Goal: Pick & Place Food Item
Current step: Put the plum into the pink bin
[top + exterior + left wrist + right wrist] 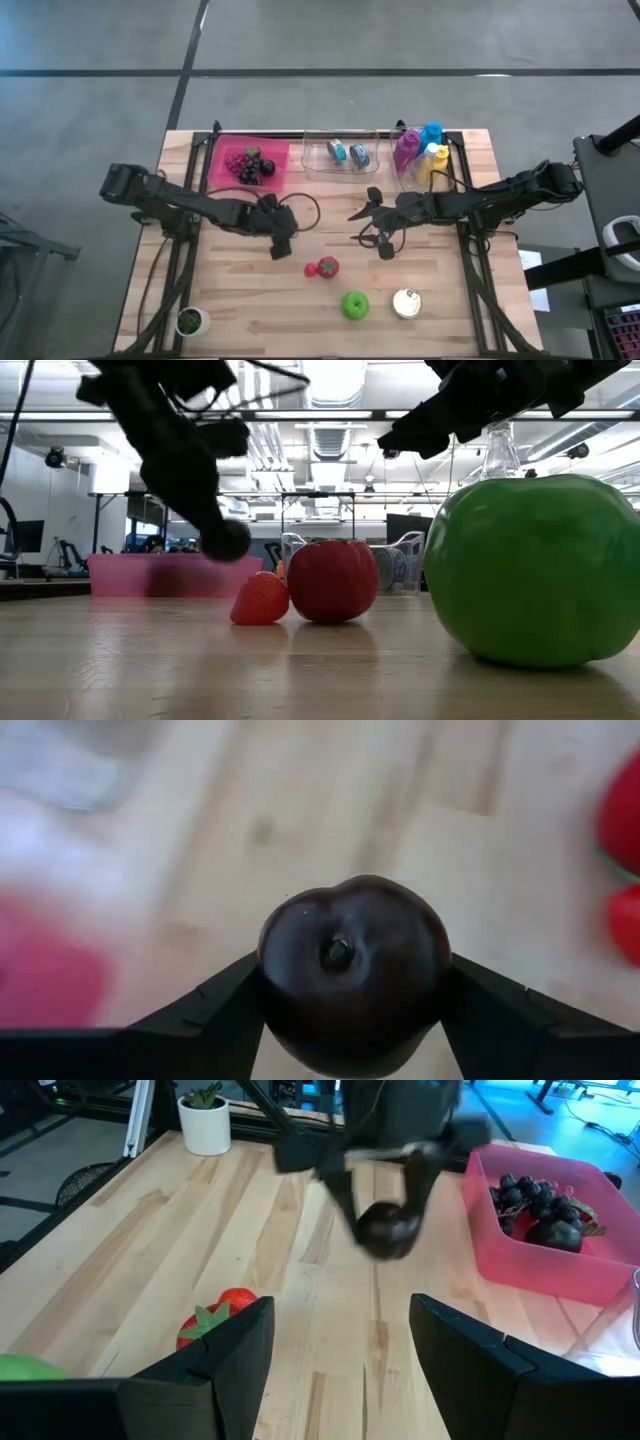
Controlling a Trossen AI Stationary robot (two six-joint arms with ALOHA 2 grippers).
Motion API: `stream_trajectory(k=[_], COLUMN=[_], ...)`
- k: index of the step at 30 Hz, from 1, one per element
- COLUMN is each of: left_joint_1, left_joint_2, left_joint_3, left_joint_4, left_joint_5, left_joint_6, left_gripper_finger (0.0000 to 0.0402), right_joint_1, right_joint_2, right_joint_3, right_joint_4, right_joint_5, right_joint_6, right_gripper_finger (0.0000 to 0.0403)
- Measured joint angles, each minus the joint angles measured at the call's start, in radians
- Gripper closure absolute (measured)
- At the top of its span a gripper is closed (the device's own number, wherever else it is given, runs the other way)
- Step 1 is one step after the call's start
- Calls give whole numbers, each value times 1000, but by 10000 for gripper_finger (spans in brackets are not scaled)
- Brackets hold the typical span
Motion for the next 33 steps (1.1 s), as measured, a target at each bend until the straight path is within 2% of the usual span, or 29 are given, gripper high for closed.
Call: stream_trajectory(k=[4, 8, 11, 20, 28, 33], left_joint_1=[1, 10, 25, 173, 286, 321], left_joint_2=[-100, -189, -218, -216, -216, -216], left_joint_3=[2, 1, -6, -84, -173, -211], left_joint_4=[-95, -212, -257, -182, 32, 86], left_joint_5=[-159, -370, -445, -453, -397, -346], left_joint_6=[-63, -261, -356, -434, -347, -340], left_gripper_finger=[142, 141, 144, 140, 137, 125], right_joint_1=[0, 0, 0, 0, 0, 0], right_joint_2=[0, 0, 0, 0, 0, 0], right_joint_3=[0, 0, 0, 0, 0, 0], right_joint_4=[0, 0, 0, 0, 0, 0], right_joint_5=[0, 0, 0, 0, 0, 0], right_joint_6=[0, 0, 0, 0, 0, 0], right_gripper_finger=[174, 174, 175, 175, 175, 175])
